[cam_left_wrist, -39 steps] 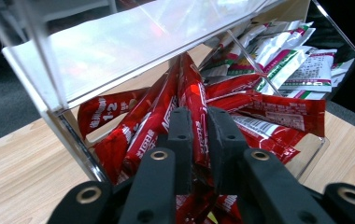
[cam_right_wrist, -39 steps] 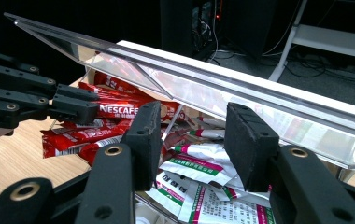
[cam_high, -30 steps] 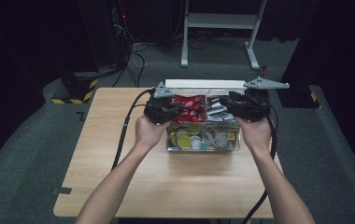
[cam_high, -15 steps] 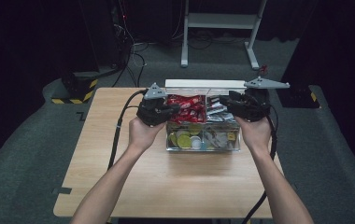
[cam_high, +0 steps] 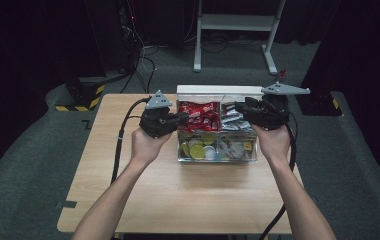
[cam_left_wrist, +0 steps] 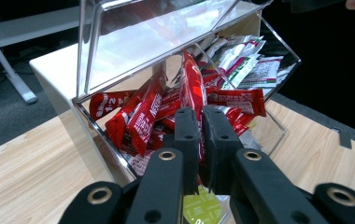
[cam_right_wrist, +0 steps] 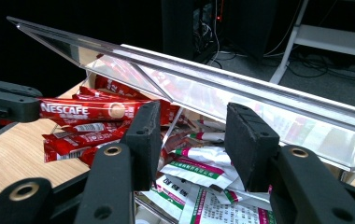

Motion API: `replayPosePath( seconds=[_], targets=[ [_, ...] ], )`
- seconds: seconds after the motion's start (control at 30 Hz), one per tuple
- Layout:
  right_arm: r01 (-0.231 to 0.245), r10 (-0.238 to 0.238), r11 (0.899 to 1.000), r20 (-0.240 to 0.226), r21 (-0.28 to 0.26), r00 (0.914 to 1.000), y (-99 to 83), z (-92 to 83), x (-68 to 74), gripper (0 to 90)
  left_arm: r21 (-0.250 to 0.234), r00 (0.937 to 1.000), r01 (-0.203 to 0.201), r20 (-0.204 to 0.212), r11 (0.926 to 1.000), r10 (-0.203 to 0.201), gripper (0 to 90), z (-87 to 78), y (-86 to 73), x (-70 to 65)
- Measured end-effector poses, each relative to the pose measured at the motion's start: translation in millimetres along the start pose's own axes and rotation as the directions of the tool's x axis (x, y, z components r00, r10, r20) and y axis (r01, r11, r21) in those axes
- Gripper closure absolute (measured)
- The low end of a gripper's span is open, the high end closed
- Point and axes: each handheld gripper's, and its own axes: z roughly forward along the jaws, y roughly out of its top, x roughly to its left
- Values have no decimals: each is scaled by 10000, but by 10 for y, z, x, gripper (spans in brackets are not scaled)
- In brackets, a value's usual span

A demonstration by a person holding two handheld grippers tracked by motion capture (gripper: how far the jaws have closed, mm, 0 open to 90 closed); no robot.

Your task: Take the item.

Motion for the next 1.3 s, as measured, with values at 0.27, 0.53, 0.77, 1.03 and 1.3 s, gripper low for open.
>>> replayPosePath(
  seconds=[0.27,0.53,0.77,1.03,1.3],
  targets=[
    [63,-63,10000,12,57,10000,-5,47,12,554,-186,9999,-136,36,9997,137,853,-214,-87,17],
    [-14,15,9999,-23,126,10000,0,80,21,554,-327,10000,-65,70,9994,68,855,-286,-181,35],
    [-2,2,9999,2,123,10000,0,70,33,553,-569,10000,-29,21,9984,30,855,-393,-237,83],
    [39,-39,9998,2,190,10000,24,52,41,553,-939,9998,186,-75,9954,-194,855,-558,-332,134],
    [31,-31,9998,27,216,10000,33,50,48,553,-995,9993,182,-318,9949,-214,855,-640,-436,156]
  ],
)
